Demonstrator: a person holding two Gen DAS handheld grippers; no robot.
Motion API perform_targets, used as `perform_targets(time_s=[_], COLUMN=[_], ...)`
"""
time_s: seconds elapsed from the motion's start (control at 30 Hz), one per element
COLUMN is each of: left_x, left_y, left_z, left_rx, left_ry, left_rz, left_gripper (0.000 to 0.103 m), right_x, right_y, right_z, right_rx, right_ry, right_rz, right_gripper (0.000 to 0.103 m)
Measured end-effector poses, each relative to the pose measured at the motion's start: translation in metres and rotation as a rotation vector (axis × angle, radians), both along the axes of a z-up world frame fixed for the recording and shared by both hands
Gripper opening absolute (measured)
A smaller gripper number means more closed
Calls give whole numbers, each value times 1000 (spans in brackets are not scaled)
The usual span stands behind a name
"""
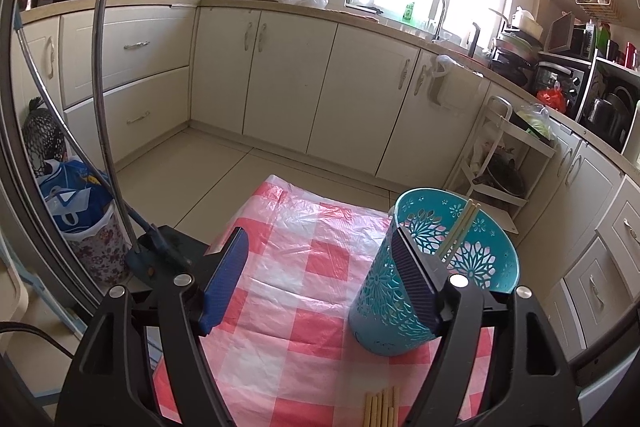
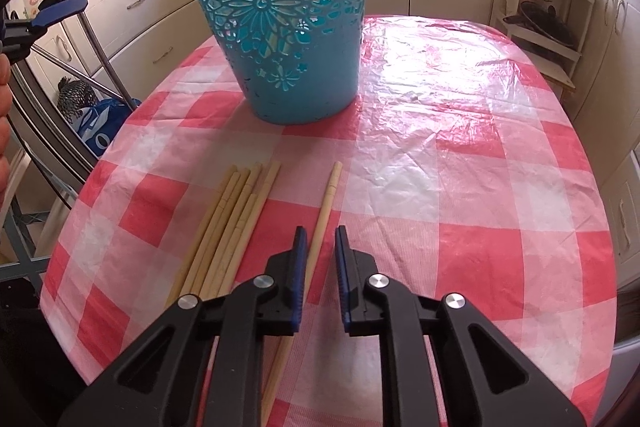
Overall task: Organize utensils
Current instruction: 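Grasp a loose wooden chopstick beside the bundle with the right tool, then lift the chopstick with the right tool over the teal basket and release it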
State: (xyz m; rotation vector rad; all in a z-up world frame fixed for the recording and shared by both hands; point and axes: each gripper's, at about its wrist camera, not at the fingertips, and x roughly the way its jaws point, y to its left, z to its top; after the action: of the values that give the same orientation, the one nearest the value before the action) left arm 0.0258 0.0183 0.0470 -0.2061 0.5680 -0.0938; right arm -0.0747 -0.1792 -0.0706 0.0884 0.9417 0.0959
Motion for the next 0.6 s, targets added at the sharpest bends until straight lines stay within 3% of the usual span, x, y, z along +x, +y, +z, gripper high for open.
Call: perform_targets(time_s=[0.17,0.23,0.37,0.5,0.6], left_x=[-1,-1,-1,0,0], left_y=[-4,-4,1,8,15], left_z=[-1,-1,0,0,1], left_rx=[7,6,-2,-8,-23], left_ry=[4,8,13,17,24], left_rz=[-16,-21,-21,-17,-5], left_gripper=[70,70,70,70,70], right_x=[2,3,3,-3,-5], right_y=[10,4,-27,-54,-63], right_z=[0,1,12,54,95], right_rx=[-68,0,275,469,545], right_ry=[-6,14,18,-117,-252], right_rz=[34,42,28,27,22], right_gripper=[6,6,6,6,6])
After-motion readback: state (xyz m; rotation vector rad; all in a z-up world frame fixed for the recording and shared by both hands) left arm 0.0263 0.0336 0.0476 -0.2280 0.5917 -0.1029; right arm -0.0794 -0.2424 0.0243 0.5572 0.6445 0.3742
